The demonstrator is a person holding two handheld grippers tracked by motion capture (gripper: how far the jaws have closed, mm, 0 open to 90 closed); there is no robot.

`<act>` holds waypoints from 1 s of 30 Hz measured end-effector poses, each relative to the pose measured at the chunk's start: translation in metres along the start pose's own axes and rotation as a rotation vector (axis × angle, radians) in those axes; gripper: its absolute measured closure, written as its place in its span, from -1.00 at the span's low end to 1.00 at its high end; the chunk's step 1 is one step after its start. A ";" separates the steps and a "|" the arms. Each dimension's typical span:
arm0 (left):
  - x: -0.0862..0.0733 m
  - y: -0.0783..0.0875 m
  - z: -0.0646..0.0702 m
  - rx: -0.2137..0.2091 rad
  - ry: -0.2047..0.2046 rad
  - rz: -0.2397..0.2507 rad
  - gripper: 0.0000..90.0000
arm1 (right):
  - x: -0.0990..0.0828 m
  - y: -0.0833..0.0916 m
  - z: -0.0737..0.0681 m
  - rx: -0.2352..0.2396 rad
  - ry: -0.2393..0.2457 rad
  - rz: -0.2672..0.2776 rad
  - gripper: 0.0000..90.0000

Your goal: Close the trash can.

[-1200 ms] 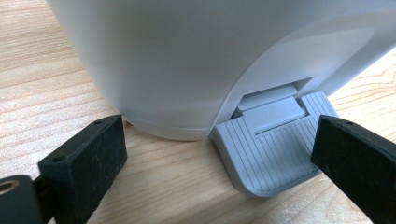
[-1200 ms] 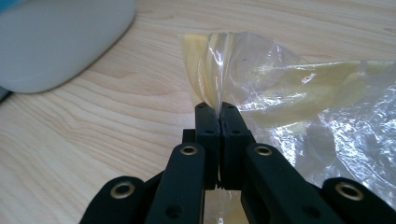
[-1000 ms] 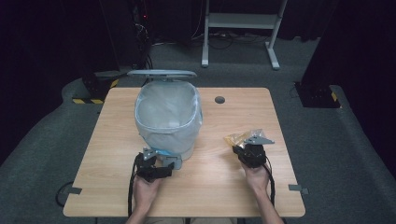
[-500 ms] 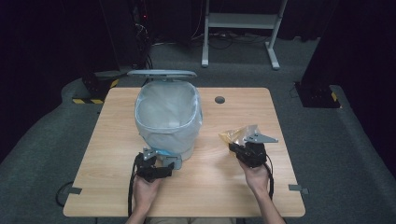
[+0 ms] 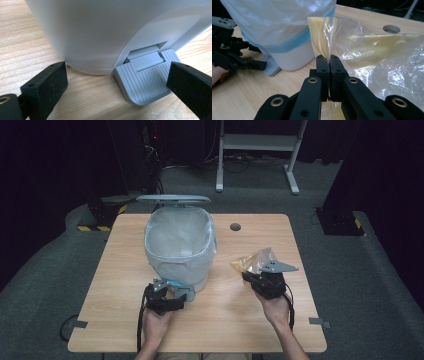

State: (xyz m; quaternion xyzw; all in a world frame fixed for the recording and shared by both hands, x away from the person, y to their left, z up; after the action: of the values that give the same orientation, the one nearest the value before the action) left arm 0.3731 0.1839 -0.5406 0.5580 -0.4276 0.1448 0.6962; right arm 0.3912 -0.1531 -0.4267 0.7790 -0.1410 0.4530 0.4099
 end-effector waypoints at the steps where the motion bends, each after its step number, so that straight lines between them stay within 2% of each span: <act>1: 0.000 0.000 0.000 -0.004 0.001 0.001 -0.92 | 0.002 0.001 -0.001 0.007 0.002 0.000 0.96; 7: 0.000 0.000 0.000 -0.004 0.002 0.001 -0.92 | 0.020 0.012 -0.006 0.050 0.035 0.025 0.95; 11: 0.000 0.000 0.000 -0.003 0.002 0.000 -0.92 | 0.025 0.018 -0.011 0.055 0.060 0.019 0.95; 16: 0.000 0.000 0.000 -0.002 0.002 0.000 -0.92 | 0.029 0.020 -0.015 0.089 0.052 0.024 0.95; 21: 0.000 0.000 0.000 -0.001 0.001 0.000 -0.92 | 0.037 0.016 -0.019 0.104 0.054 0.026 0.95; 22: 0.000 0.000 0.000 0.000 0.001 0.000 -0.92 | 0.042 0.017 -0.024 0.121 0.057 0.034 0.95; 26: 0.000 0.000 0.000 -0.001 0.000 0.000 -0.92 | 0.050 0.019 -0.035 0.129 0.083 0.042 0.95; 30: 0.000 0.000 0.000 -0.001 -0.001 0.000 -0.92 | 0.059 0.021 -0.041 0.146 0.101 0.041 0.95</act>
State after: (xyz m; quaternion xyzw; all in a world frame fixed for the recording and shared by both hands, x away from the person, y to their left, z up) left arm 0.3731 0.1842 -0.5406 0.5578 -0.4282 0.1442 0.6962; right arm 0.3872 -0.1261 -0.3567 0.7799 -0.1028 0.5091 0.3492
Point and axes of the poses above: each handheld gripper's, and its own axes: y roughly backward along the jaws, x roughly out of its top, z roughly to its right, the point moved 2 cm from there along -y, roughly forward along the jaws, and after that the axes turned 10 degrees about -y, right-handed, at the moved point
